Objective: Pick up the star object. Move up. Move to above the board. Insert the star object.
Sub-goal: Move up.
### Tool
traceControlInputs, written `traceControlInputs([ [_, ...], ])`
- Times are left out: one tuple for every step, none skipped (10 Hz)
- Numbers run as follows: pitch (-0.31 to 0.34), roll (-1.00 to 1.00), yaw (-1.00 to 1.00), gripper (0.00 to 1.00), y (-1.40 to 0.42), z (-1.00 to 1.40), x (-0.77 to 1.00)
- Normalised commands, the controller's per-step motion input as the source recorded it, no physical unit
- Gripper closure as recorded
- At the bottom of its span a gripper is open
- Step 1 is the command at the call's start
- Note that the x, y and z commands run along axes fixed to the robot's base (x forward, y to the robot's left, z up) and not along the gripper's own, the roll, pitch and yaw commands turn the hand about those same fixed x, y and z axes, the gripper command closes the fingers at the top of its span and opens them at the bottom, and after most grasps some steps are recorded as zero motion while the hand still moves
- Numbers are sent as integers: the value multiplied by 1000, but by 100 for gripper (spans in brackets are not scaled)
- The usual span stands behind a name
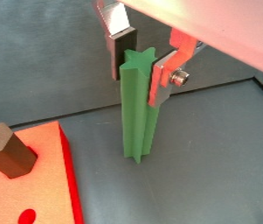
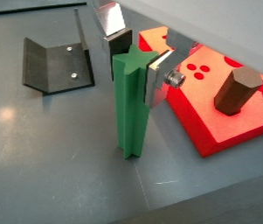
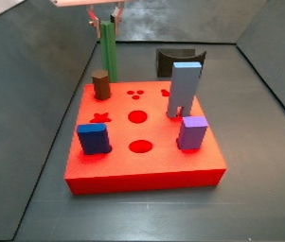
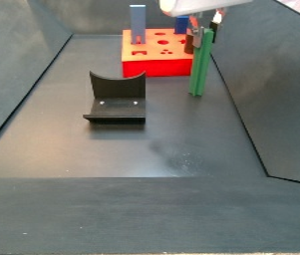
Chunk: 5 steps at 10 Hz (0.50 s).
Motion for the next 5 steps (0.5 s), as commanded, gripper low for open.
traceControlInputs([
  [9, -10, 39, 100, 39, 818, -17],
  [22, -15, 39, 100, 36, 697, -31],
  [32, -20, 34, 100, 24, 558, -22],
  [40, -24, 31, 100, 19, 454, -15],
  [60, -31, 26, 100, 10, 237, 0],
])
